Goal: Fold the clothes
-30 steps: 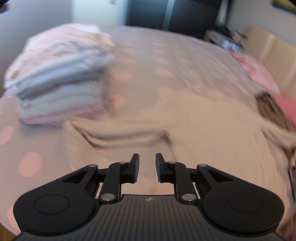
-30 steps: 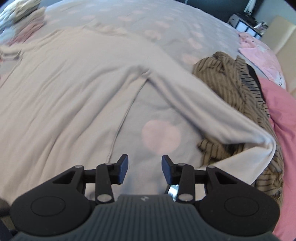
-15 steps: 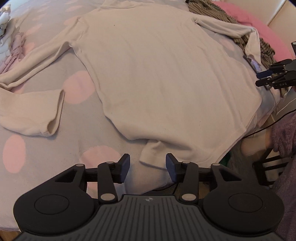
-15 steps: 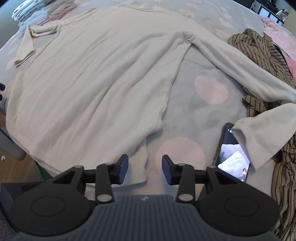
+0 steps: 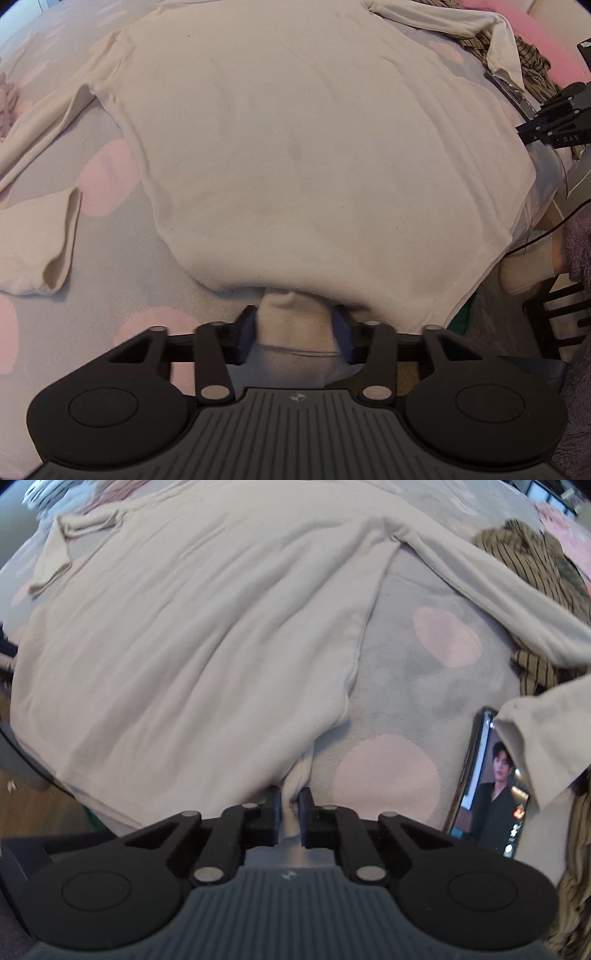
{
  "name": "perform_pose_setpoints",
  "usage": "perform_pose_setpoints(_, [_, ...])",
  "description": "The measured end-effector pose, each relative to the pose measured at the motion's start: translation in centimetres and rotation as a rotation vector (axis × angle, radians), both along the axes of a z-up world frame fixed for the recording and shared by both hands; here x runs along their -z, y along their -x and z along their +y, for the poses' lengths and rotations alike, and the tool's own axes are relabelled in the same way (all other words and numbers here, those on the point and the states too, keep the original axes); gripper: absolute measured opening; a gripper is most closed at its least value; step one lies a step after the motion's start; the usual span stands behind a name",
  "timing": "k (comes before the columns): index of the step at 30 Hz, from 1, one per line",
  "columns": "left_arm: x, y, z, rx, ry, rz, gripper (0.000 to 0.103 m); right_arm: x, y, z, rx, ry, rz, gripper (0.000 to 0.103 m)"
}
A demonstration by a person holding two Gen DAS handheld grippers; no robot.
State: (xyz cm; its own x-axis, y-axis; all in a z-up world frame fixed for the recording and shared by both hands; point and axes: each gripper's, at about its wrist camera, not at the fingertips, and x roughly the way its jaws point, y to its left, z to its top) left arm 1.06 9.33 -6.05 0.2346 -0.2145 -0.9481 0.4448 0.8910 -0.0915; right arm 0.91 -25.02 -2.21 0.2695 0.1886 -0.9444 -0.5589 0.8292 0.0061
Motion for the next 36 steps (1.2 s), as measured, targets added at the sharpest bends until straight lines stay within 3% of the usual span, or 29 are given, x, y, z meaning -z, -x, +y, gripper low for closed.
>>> perform_pose_setpoints(3, [-1.2,0.2,1.0,-0.042,0.027,0.022,0.005,-1.1,0.4,-0.1,0.001,0.016,-0.001,0.009])
perform_pose_setpoints(11, [-6.5,2.2,3.4,-0.123,0.084,0.099,0.005,-5.1,1.4,-1.8,0.048,0.038,0.014,0.008])
perform_pose_setpoints(15, [-7.5,3.0,4.0,-0.151,0.060,0.138,0.005,-5.8,2.0,-1.9,0.046,0.067,0.049,0.008])
perform_pose_setpoints(21, [-5.4,3.9,3.8,-0.128,-0.018,0.209,0.005,-4.0,3.7,-1.0,-0.031,0.123,0.131,0.007])
perform_pose_setpoints(26, [-3.3,3.7,3.7,-0.125,-0.079,0.243,0.005,-2.0,3.4,-1.6,-0.002,0.125,0.198,0.007])
perform_pose_setpoints(36, [0.2,1.7,3.8,-0.178,-0.080,0.286,0.008,0.7,2.4,-0.9,0.026,0.140,0.182,0.010])
